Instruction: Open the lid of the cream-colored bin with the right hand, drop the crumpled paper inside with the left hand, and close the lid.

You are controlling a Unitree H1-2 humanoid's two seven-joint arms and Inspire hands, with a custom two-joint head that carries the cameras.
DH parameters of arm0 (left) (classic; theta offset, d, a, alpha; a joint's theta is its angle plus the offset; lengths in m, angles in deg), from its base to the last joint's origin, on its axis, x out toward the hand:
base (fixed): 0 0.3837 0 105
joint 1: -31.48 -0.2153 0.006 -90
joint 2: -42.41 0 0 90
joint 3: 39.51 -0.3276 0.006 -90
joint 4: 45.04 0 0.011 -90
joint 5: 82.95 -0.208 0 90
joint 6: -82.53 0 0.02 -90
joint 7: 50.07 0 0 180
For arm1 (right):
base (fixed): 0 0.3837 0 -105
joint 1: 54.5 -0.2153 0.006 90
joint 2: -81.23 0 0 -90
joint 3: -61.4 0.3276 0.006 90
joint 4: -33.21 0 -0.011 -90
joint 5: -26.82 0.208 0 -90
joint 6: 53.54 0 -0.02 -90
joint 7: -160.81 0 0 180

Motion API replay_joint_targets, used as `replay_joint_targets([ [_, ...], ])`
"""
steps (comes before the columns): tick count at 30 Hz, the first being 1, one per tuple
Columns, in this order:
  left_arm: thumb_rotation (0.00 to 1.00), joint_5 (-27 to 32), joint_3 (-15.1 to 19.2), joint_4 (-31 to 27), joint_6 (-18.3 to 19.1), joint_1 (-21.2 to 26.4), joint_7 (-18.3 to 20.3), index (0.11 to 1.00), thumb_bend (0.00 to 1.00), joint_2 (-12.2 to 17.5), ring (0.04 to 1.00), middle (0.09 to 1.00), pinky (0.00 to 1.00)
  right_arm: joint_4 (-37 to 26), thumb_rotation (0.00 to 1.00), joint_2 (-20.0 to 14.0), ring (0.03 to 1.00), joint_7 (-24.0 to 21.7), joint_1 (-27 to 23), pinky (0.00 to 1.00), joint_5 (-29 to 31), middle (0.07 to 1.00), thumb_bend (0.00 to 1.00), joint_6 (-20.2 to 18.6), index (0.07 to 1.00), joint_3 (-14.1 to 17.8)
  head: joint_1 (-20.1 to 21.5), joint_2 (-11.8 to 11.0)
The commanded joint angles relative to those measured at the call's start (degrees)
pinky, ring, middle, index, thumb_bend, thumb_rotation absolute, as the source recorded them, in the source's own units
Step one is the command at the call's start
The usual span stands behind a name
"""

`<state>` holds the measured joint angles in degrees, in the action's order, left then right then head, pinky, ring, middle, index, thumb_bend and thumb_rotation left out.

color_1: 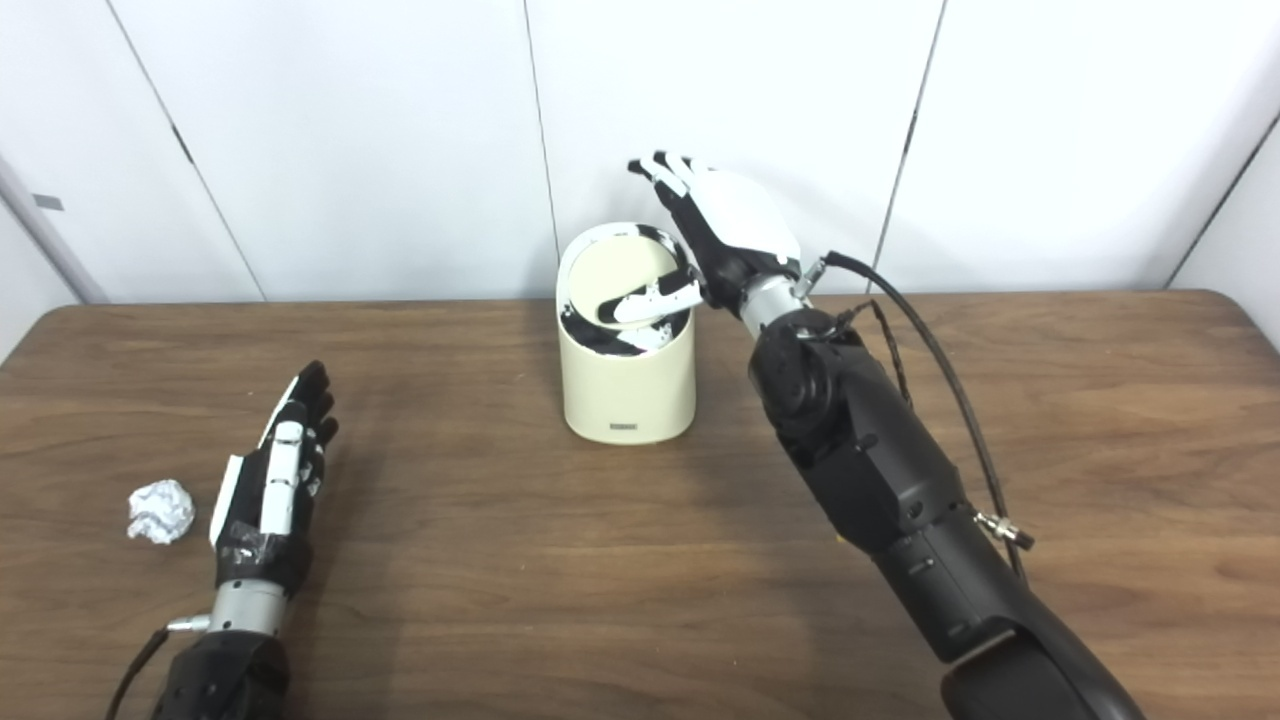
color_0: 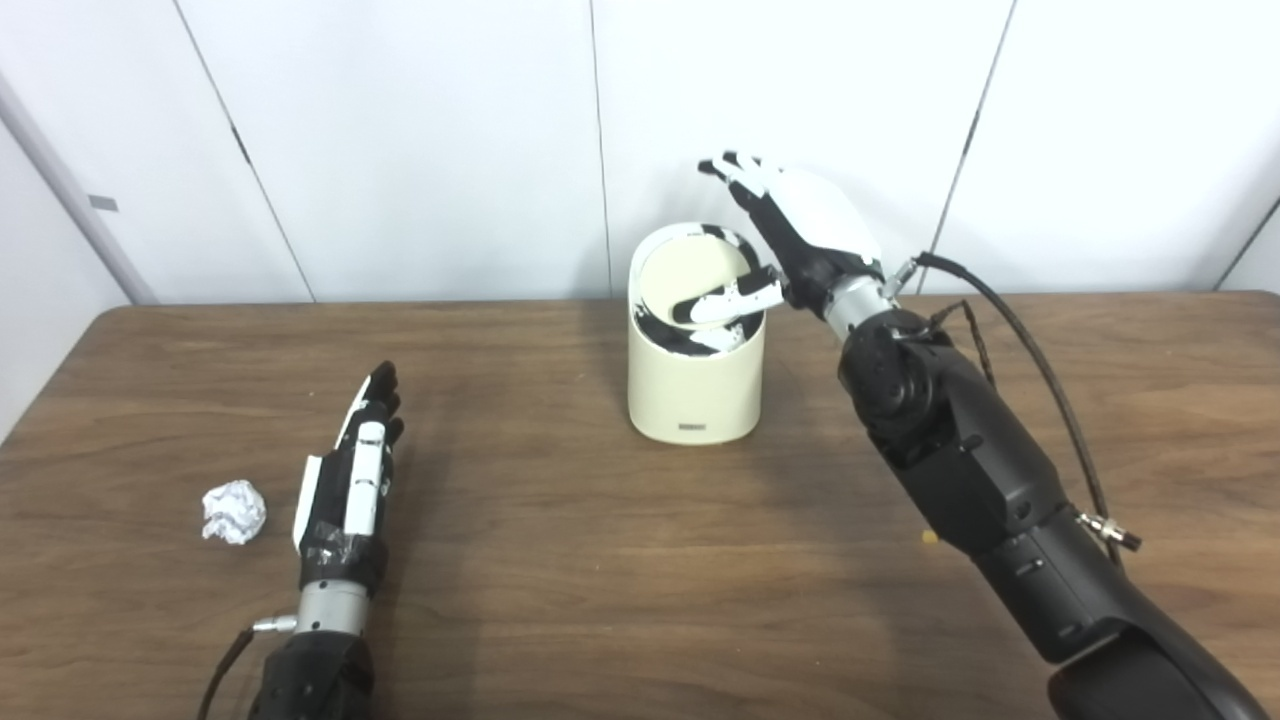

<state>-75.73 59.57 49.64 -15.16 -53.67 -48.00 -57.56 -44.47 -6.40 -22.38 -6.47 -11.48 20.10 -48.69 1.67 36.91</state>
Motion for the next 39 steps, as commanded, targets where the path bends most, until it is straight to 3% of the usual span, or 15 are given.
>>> replay_joint_targets([
  [1, 0.87, 0.3, -1.1, 2.7, -0.3, -3.0, -0.3, 0.967, 0.36, -2.2, 0.998, 0.982, 1.0, -0.2, 0.38, 0.0, 0.983, 1.0, -0.3, 0.95, 1.6, 0.964, 0.74, 0.2, 0.916, 2.6, 0.2, 0.1],
  [5, 0.86, 0.5, -1.1, 2.8, -0.1, -2.9, 0.0, 0.967, 0.35, -2.1, 0.997, 0.982, 1.0, -1.1, 0.46, 1.3, 0.961, 1.1, 0.1, 0.87, 4.0, 0.952, 0.71, -0.5, 0.914, 5.4, 0.1, 0.0],
  [9, 0.83, 0.3, -1.1, 3.3, -0.6, -2.8, 0.0, 0.962, 0.37, -2.0, 0.99, 0.977, 0.99, -2.0, 0.48, 2.3, 0.952, 0.7, 0.6, 0.86, 6.8, 0.95, 0.69, -1.5, 0.915, 8.0, 0.1, 0.0],
  [11, 0.84, 0.3, -1.2, 3.5, -0.8, -2.8, 0.2, 0.967, 0.36, -1.9, 0.994, 0.982, 1.0, -2.7, 0.49, 4.0, 0.945, 0.5, 0.9, 0.86, 11.2, 0.946, 0.69, -2.4, 0.912, 11.2, 0.1, -0.1],
  [17, 0.84, 0.0, -1.2, 3.7, -0.3, -2.6, 0.0, 0.959, 0.37, -1.8, 0.983, 0.977, 0.98, -6.8, 0.6, 8.1, 0.936, -0.5, 1.8, 0.91, 22.2, 0.931, 0.64, -8.2, 0.877, 20.1, 0.2, -0.2],
  [22, 0.85, 0.4, -1.1, 4.4, -1.0, -2.4, 0.3, 0.967, 0.35, -1.8, 0.991, 0.984, 1.0, -8.8, 0.59, 8.2, 0.936, -1.5, 3.2, 0.95, 28.1, 0.916, 0.6, -9.5, 0.875, 23.2, 0.3, -0.3],
  [25, 0.84, 0.7, -1.0, 4.4, -0.8, -2.3, 0.4, 0.971, 0.36, -1.8, 0.998, 0.987, 1.0, -9.7, 0.59, 8.4, 0.992, -2.7, 4.4, 1.0, 33.4, 0.968, 0.56, -10.4, 0.901, 25.6, 0.4, -0.2],
  [30, 0.81, 0.8, -0.9, 4.3, -0.6, -2.2, 0.3, 0.966, 0.36, -1.9, 0.995, 0.985, 1.0, -10.7, 0.63, 7.3, 0.997, -2.7, 6.4, 1.0, 36.2, 0.971, 0.56, -10.5, 0.941, 26.6, 0.6, -0.4],
  [39, 0.84, 0.8, -0.7, 5.1, -0.9, -1.9, 0.4, 0.968, 0.36, -1.4, 0.995, 0.985, 1.0, -13.5, 0.68, 4.0, 0.995, -2.8, 11.1, 1.0, 39.6, 0.968, 0.55, -10.5, 0.905, 27.0, 1.7, -0.4],
])
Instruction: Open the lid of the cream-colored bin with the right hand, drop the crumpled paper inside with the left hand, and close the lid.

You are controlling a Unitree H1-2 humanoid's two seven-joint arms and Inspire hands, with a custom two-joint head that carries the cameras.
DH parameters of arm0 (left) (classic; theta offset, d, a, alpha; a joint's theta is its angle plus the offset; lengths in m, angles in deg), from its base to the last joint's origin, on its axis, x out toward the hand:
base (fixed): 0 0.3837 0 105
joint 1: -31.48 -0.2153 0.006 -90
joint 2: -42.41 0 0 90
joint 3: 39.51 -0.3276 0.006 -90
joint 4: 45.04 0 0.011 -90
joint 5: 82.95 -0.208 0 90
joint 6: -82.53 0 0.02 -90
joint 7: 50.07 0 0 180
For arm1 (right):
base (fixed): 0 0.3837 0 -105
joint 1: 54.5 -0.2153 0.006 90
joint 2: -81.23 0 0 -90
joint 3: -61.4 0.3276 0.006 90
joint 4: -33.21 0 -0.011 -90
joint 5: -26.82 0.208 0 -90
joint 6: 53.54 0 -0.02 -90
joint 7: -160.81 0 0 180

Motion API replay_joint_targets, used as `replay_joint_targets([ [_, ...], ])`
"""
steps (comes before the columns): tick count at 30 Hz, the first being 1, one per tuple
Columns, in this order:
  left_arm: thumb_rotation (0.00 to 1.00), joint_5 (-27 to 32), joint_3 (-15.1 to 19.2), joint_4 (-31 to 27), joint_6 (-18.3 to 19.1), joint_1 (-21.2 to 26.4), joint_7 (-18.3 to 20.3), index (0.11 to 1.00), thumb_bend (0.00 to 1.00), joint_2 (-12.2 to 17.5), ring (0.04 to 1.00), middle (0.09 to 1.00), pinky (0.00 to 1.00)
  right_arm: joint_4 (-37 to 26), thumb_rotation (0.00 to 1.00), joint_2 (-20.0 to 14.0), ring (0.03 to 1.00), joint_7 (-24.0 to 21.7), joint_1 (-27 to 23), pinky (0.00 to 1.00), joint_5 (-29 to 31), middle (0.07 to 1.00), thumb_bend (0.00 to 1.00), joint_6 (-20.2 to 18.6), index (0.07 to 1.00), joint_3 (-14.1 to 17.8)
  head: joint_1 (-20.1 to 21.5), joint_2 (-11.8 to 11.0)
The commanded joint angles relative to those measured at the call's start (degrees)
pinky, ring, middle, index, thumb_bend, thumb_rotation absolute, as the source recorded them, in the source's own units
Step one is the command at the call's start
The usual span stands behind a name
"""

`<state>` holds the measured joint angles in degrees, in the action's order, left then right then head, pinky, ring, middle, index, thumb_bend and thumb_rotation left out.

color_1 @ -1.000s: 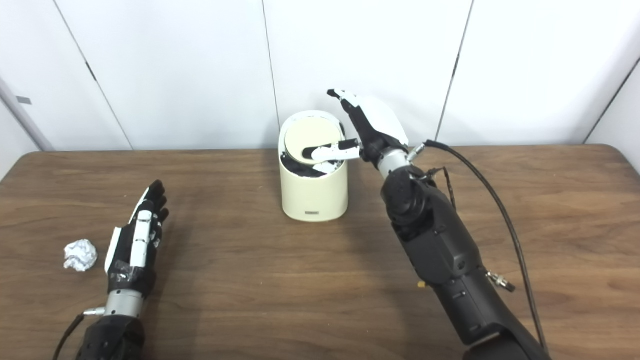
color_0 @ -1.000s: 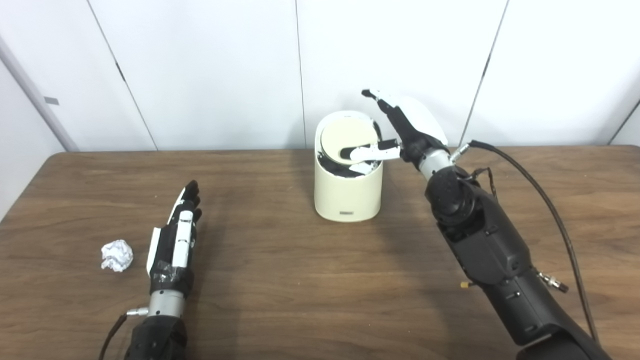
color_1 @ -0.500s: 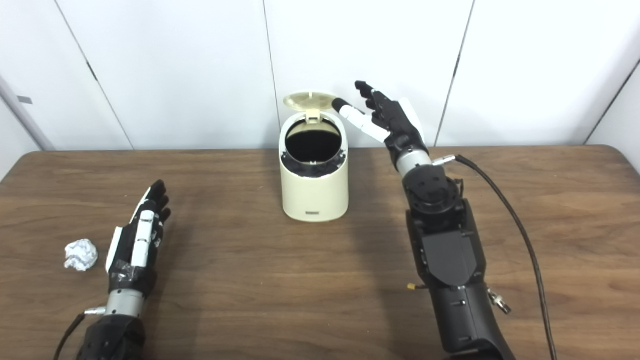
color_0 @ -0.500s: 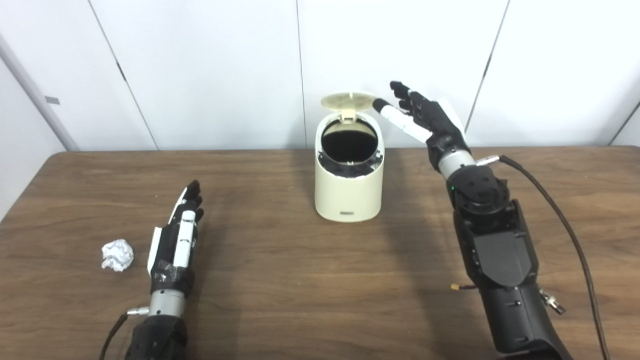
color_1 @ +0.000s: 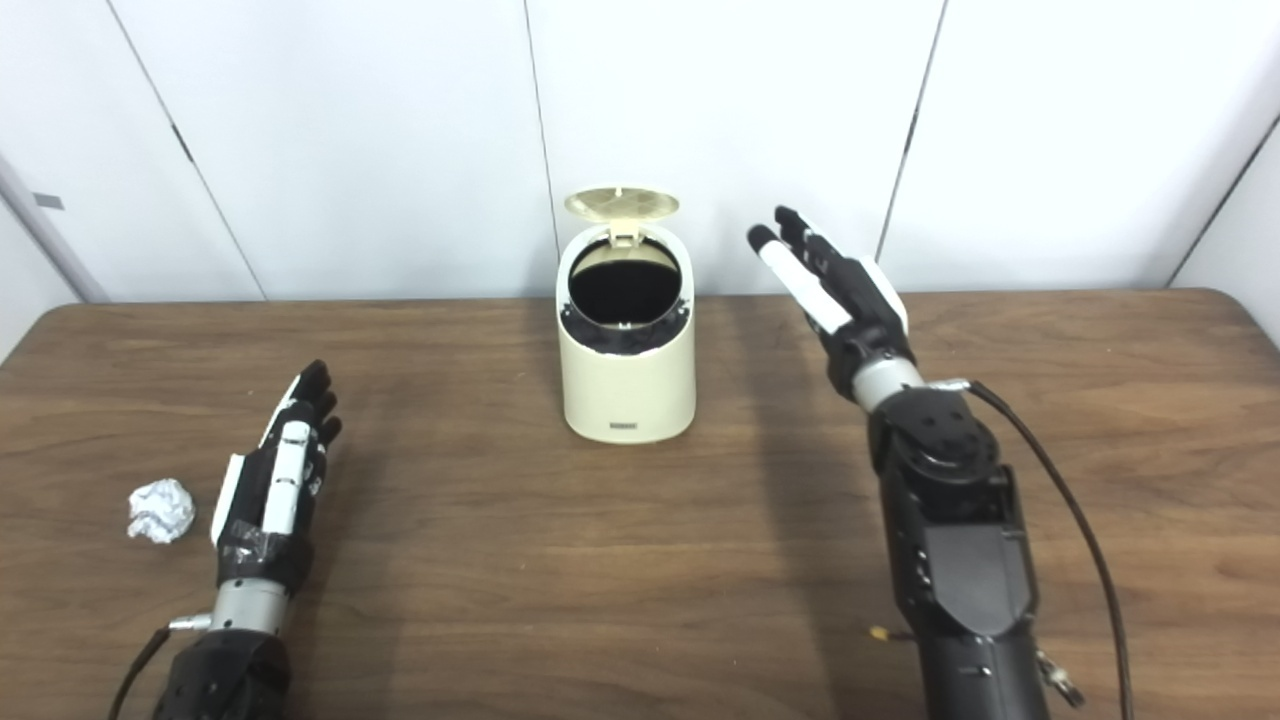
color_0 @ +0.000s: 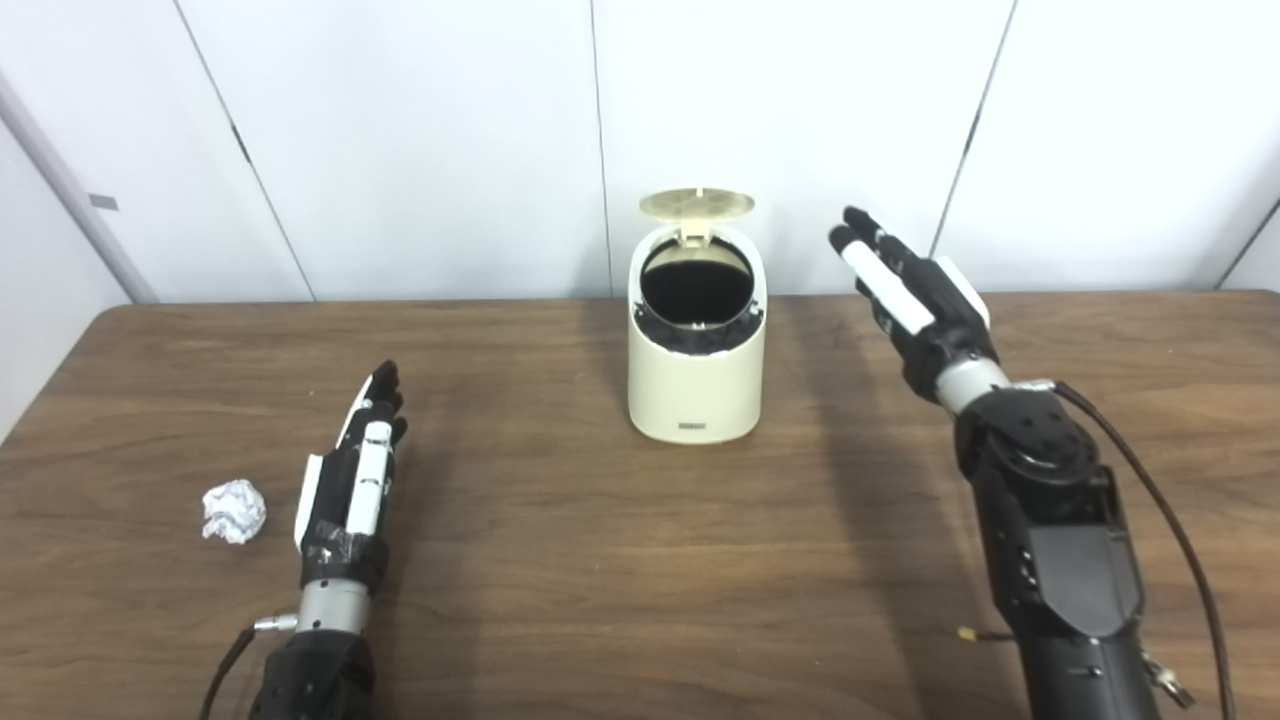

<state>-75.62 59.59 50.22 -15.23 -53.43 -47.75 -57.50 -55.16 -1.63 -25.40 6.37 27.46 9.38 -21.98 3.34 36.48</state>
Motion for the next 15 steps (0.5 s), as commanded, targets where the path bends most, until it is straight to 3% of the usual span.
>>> replay_joint_targets([
  [1, 0.84, 1.0, -0.6, 4.5, -0.8, -2.1, 0.3, 0.965, 0.36, -1.4, 0.994, 0.982, 1.0, -3.3, 0.68, -1.1, 0.993, 0.3, -1.0, 1.0, 0.7, 0.967, 0.55, 0.2, 0.897, 0.2, 0.2, 0.1],
  [9, 0.85, 1.6, -0.4, 4.0, -0.1, -2.2, 0.5, 0.96, 0.37, -1.0, 0.987, 0.977, 0.99, -6.2, 0.77, -3.1, 1.0, -0.1, 3.8, 1.0, 1.7, 0.994, 0.57, 0.3, 0.908, 0.3, 1.0, 0.4],
  [15, 0.84, 2.2, -0.4, 3.5, 0.4, -2.3, 0.6, 0.962, 0.4, -0.7, 0.993, 0.984, 1.0, -8.3, 0.98, -3.3, 1.0, 0.0, 7.9, 1.0, 3.3, 0.984, 0.53, 2.9, 0.923, 1.6, 1.3, 0.6],
])
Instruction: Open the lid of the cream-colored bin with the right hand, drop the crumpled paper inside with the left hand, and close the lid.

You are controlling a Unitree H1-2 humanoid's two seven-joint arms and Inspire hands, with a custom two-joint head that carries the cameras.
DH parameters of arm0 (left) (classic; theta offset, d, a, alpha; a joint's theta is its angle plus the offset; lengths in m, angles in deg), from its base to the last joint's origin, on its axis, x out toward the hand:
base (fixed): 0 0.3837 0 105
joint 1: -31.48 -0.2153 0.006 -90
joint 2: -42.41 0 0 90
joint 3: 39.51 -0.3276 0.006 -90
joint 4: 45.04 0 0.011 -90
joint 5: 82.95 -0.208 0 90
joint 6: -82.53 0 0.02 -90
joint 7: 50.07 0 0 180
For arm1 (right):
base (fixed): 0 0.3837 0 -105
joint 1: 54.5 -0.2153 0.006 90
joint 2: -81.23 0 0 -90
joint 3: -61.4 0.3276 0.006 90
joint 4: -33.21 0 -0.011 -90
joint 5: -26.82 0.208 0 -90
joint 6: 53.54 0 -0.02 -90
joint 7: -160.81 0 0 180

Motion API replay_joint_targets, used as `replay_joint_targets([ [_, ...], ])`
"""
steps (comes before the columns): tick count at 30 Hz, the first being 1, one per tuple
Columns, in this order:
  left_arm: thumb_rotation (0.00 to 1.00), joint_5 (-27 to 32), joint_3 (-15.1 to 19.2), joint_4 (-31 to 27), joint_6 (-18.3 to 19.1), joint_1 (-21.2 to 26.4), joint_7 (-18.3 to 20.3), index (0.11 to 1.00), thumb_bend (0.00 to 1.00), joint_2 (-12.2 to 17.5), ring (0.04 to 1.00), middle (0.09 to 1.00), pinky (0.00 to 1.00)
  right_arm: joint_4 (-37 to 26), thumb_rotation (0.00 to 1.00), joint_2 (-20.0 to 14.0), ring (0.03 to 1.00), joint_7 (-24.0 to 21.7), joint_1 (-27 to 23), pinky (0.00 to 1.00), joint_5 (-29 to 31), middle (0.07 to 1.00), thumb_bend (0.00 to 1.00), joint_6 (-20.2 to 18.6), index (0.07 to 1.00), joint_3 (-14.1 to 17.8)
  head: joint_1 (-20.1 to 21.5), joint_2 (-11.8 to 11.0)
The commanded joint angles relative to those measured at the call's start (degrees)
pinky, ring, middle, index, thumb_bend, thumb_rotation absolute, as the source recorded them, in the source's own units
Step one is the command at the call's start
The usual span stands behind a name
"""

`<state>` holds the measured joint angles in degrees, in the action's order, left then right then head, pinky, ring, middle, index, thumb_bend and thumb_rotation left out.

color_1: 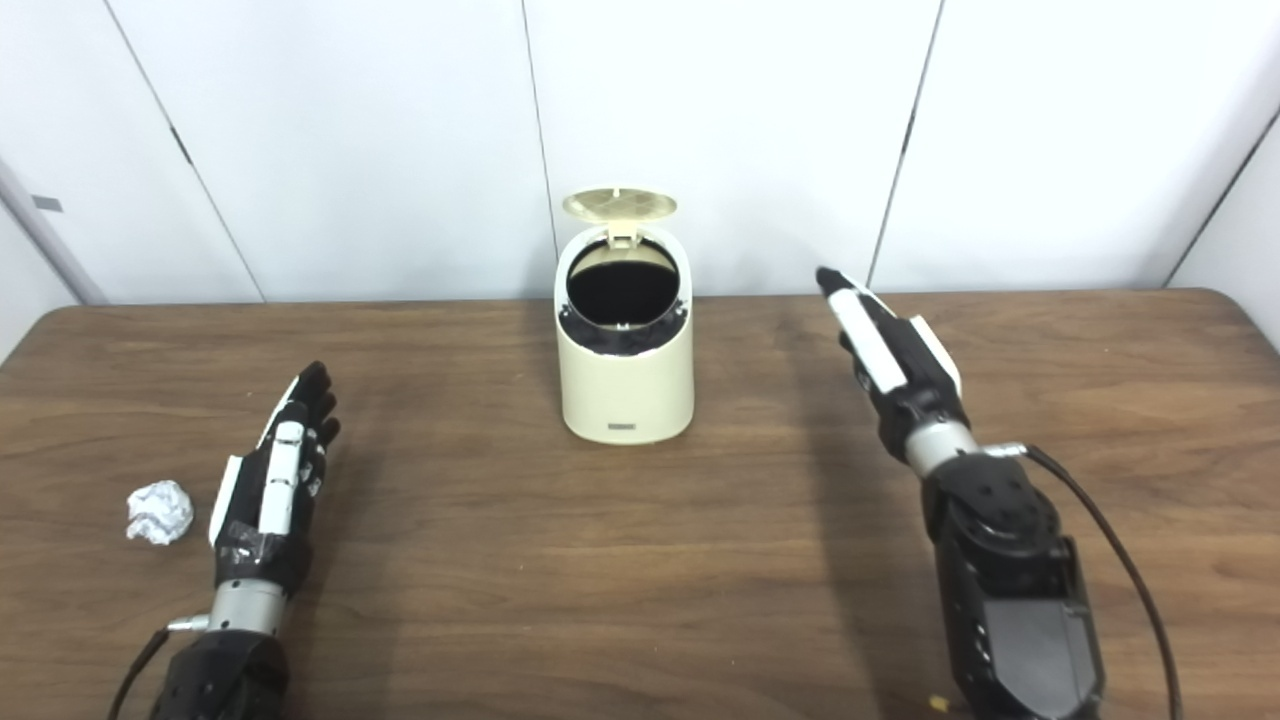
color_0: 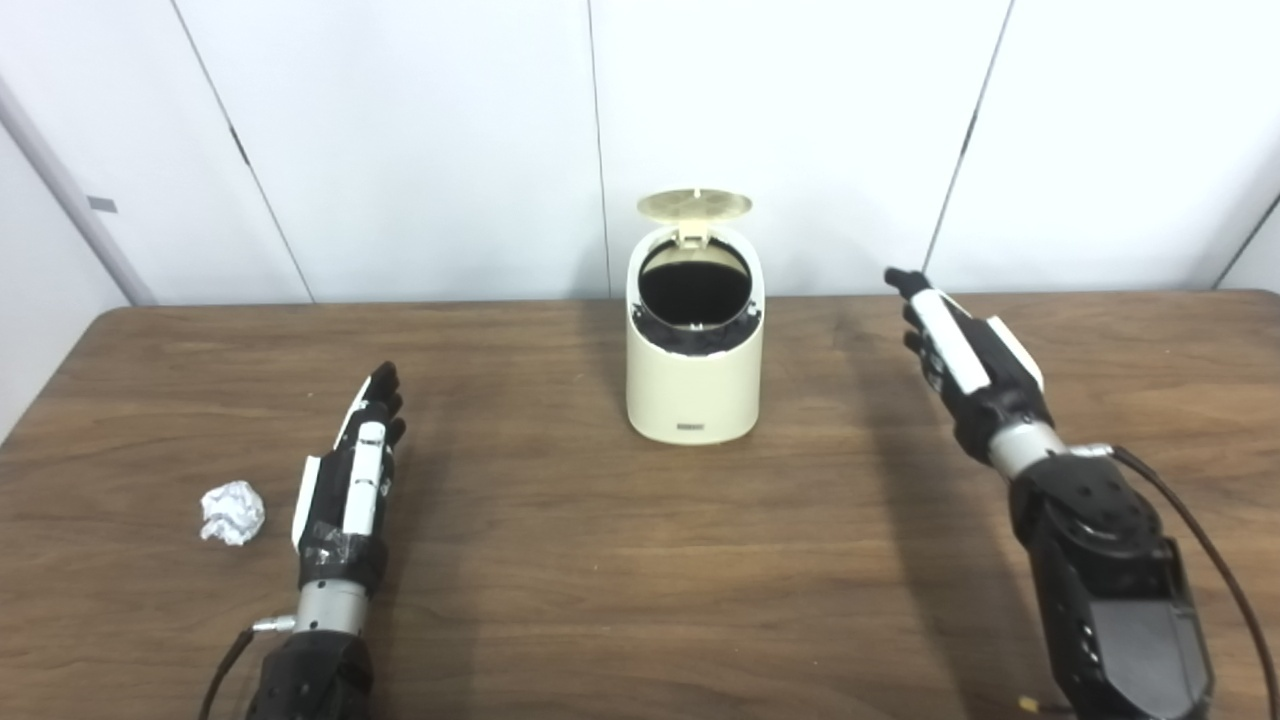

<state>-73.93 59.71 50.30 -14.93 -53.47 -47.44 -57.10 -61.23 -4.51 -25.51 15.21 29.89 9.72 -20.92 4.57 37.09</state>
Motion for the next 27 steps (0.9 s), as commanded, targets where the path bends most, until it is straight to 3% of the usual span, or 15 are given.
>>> replay_joint_targets([
  [1, 0.84, 0.6, -0.5, 3.4, 0.1, -2.2, 0.2, 0.962, 0.41, -1.1, 0.992, 0.983, 1.0, -2.3, 0.99, -0.7, 1.0, -0.1, -0.2, 1.0, 0.9, 0.984, 0.54, 3.9, 0.928, 0.5, 0.3, 0.1],
  [10, 0.85, 0.6, -0.6, 3.2, 0.5, -2.2, 0.3, 0.972, 0.42, -0.7, 1.0, 0.992, 1.0, 0.6, 1.0, 0.1, 1.0, 0.7, 5.7, 1.0, 3.5, 0.992, 0.57, 15.4, 0.936, 2.6, 0.5, 0.4],
  [16, 0.85, 0.8, -0.7, 2.7, 0.6, -2.4, 0.4, 0.974, 0.41, -0.6, 1.0, 0.992, 1.0, 3.1, 1.0, 1.2, 1.0, 1.5, 7.7, 1.0, 3.9, 0.99, 0.53, 21.2, 0.945, 3.1, 0.4, 0.7],
  [27, 0.84, 1.5, -0.2, 1.9, 1.8, -2.6, 0.3, 0.971, 0.42, -0.7, 0.998, 0.987, 1.0, 5.4, 1.0, 3.4, 1.0, 2.8, 10.0, 1.0, 4.3, 0.98, 0.52, 26.4, 0.939, 3.0, 0.4, 1.1],
])
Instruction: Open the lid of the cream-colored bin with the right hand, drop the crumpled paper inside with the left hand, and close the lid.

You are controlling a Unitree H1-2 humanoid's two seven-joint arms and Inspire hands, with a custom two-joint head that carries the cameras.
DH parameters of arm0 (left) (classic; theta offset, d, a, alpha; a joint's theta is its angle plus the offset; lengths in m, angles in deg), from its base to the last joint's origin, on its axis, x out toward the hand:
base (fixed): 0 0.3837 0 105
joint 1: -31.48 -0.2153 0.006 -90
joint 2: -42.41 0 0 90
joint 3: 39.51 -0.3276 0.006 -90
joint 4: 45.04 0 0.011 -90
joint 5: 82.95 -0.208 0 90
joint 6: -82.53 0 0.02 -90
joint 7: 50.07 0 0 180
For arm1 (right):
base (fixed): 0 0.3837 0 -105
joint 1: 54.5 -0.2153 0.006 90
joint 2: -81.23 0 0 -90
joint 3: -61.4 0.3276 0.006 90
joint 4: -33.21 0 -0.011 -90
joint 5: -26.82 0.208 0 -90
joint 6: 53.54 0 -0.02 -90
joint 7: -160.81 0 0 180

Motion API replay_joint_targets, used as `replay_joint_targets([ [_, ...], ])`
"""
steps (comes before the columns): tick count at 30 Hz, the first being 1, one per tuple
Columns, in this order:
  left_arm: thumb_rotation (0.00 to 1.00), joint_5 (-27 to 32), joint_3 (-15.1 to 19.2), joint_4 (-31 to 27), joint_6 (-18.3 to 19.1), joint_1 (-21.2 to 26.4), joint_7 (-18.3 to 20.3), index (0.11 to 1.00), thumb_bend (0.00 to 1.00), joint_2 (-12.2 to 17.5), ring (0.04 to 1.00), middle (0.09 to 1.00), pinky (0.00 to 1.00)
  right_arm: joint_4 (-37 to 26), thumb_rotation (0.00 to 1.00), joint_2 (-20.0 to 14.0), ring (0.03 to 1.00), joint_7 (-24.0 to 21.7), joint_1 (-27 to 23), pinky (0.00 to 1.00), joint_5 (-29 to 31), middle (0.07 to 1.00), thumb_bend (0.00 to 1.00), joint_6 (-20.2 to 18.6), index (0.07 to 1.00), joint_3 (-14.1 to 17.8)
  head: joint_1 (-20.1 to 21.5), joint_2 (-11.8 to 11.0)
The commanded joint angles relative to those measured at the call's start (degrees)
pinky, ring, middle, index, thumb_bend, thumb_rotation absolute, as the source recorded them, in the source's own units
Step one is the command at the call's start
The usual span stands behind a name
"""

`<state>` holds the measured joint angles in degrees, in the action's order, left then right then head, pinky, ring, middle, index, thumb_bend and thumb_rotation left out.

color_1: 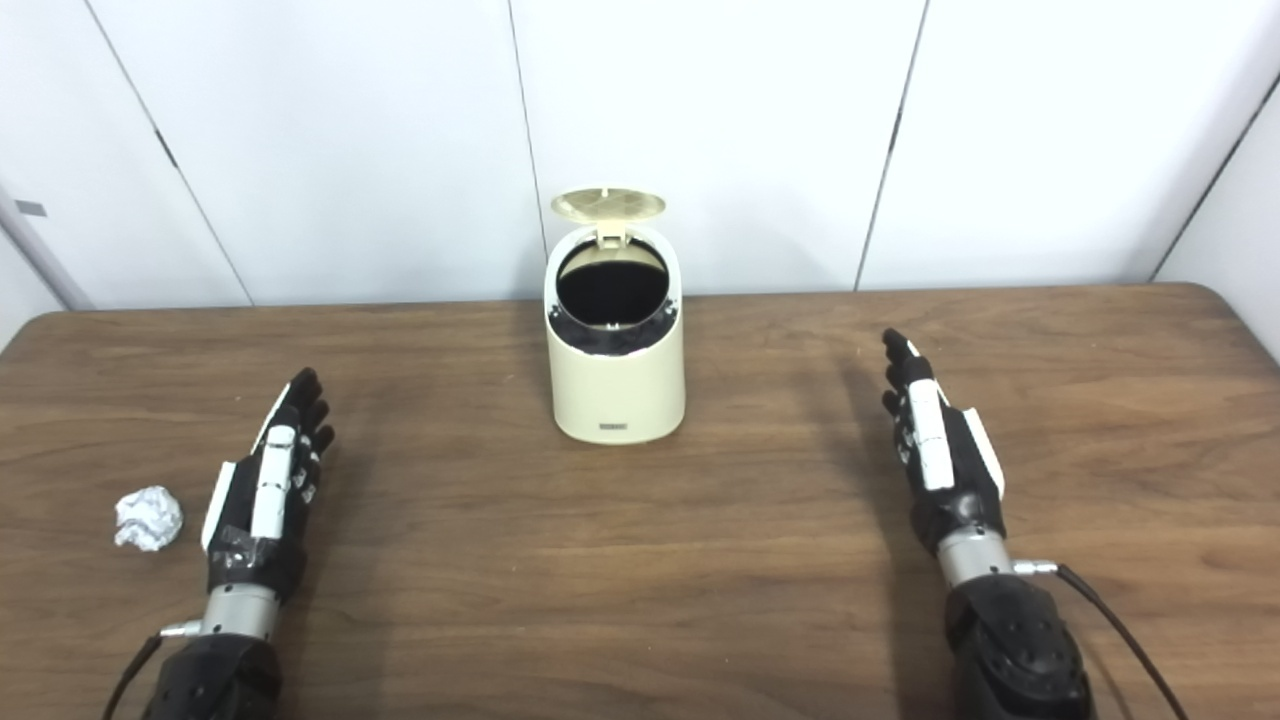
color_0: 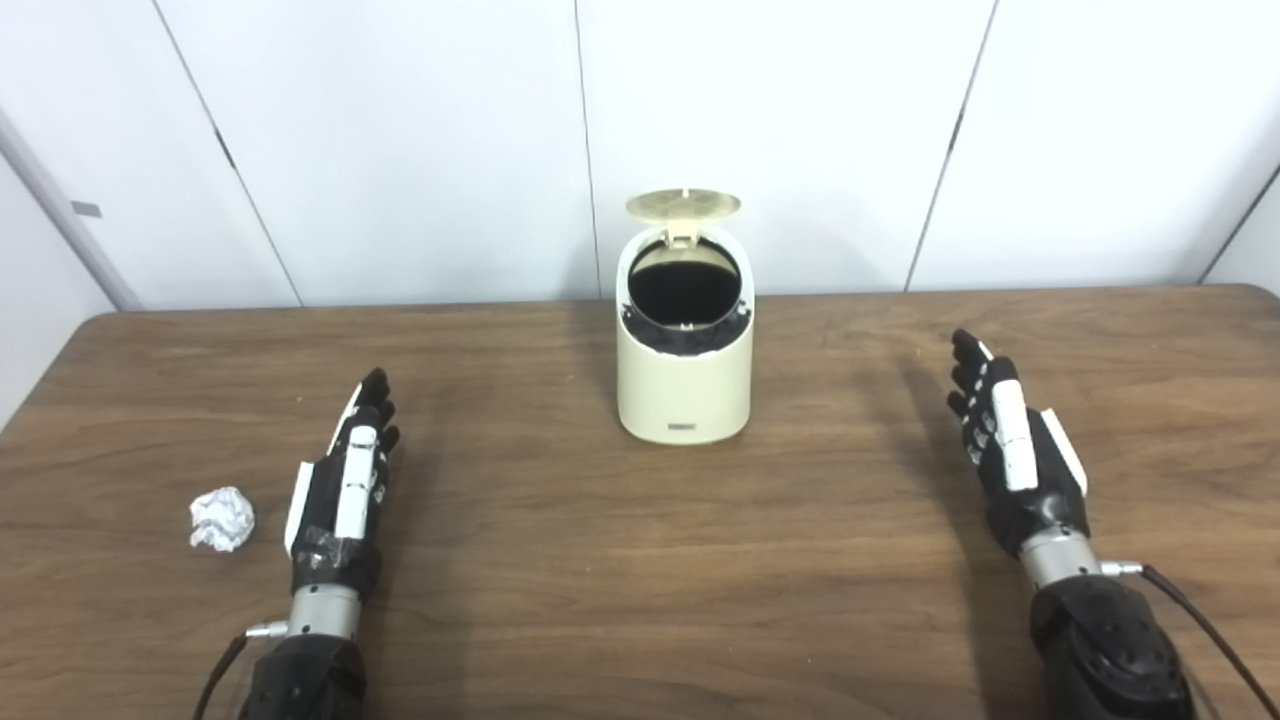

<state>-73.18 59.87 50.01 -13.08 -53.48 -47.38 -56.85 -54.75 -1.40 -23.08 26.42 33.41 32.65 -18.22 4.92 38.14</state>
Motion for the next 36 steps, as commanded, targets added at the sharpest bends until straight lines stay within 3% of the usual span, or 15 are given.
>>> replay_joint_targets([
  [1, 0.84, 0.8, -0.3, 2.2, -0.1, -2.6, 0.3, 0.972, 0.42, -0.9, 0.999, 0.988, 1.0, -0.7, 1.0, 0.4, 0.999, 0.4, -0.9, 1.0, 0.7, 0.979, 0.52, 4.2, 0.941, 0.1, 0.0, 0.0],
  [12, 0.81, 1.4, 0.2, 2.2, -0.5, -2.8, 0.7, 0.966, 0.41, -0.7, 1.0, 0.987, 1.0, -0.3, 1.0, 2.2, 0.989, 0.7, 2.1, 1.0, 0.9, 0.975, 0.49, 7.2, 0.952, -1.0, -1.1, 0.1],
  [22, 0.79, 1.9, 0.9, 3.0, -1.2, -2.8, 1.0, 0.966, 0.45, 0.2, 0.998, 0.986, 1.0, 1.6, 1.0, 4.4, 1.0, 1.4, 2.9, 1.0, 2.1, 0.976, 0.53, 9.1, 0.922, -0.8, -1.9, -0.4],
  [28, 0.79, 2.1, 1.1, 3.4, -1.8, -2.8, 1.0, 0.959, 0.43, 0.5, 0.991, 0.98, 1.0, 3.5, 1.0, 4.6, 1.0, 1.2, 3.0, 1.0, 2.6, 0.985, 0.59, 10.8, 0.933, -1.1, -2.5, -0.7],
  [36, 0.8, 0.9, 1.0, 2.9, -1.8, -3.1, 0.7, 0.951, 0.44, 1.2, 0.99, 0.979, 1.0, 3.6, 1.0, 5.3, 0.98, 1.0, 3.4, 1.0, 3.2, 0.963, 0.55, 11.6, 0.912, -1.5, -3.3, -0.9],
])
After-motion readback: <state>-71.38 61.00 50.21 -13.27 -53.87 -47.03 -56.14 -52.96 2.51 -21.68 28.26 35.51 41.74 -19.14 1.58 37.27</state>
